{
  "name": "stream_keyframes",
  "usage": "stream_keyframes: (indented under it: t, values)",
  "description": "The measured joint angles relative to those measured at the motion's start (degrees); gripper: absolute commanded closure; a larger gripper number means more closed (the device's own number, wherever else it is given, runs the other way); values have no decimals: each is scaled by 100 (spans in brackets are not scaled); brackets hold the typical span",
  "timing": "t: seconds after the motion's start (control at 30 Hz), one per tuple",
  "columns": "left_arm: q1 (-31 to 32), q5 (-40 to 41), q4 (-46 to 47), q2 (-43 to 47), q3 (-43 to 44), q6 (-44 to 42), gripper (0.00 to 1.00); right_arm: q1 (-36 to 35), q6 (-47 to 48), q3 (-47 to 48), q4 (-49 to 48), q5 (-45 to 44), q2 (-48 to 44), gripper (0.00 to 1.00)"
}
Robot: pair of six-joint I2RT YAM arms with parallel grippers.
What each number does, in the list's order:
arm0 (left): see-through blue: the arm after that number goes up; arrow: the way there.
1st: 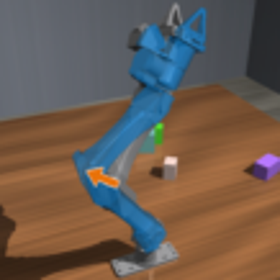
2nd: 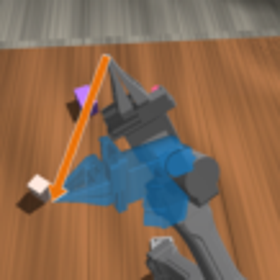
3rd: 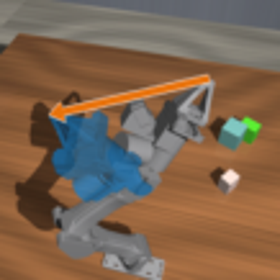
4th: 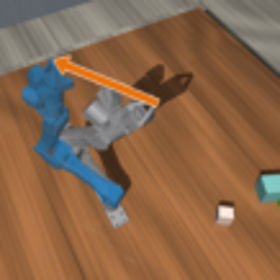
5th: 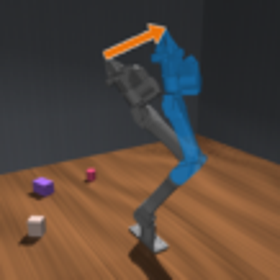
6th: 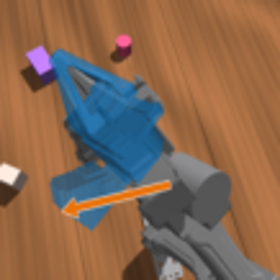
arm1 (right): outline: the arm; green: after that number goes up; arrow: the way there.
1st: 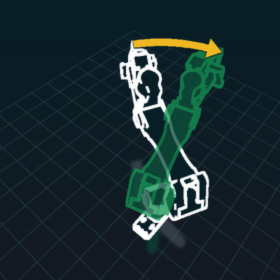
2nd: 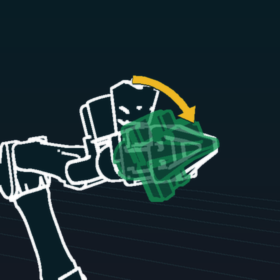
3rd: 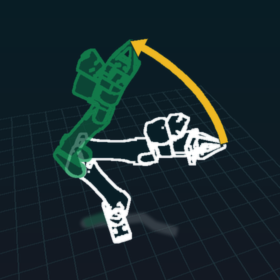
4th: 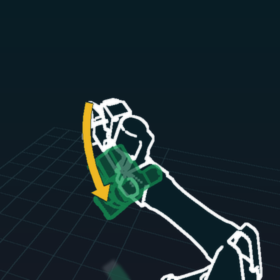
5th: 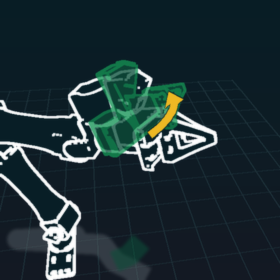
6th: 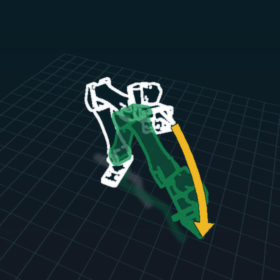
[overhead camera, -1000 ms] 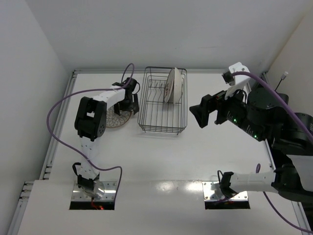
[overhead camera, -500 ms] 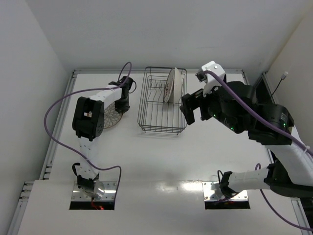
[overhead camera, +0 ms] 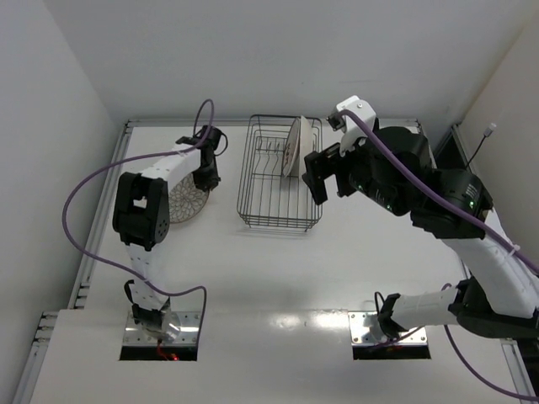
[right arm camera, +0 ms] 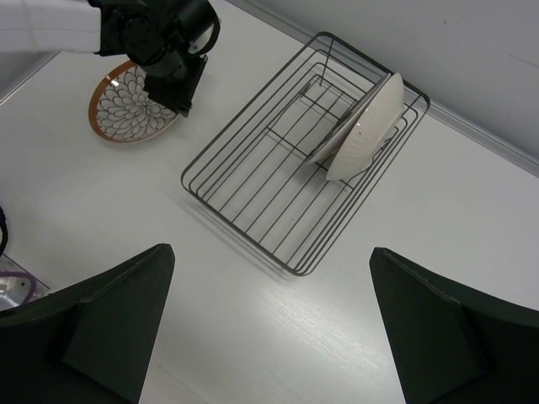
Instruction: Load the plates into the dish rack
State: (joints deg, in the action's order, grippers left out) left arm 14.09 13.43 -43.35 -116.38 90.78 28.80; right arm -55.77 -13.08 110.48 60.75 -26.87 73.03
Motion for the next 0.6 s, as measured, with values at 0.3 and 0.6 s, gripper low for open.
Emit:
stream_keyframes:
  t: [0.3,0.6]
  values:
    - [-33,-339,-310,756,-24,885,100,376,131,-201,-417,409,212,1]
    - [-33,-463,-754,892,223,1311,100,743,201,83,-531,920,778,1]
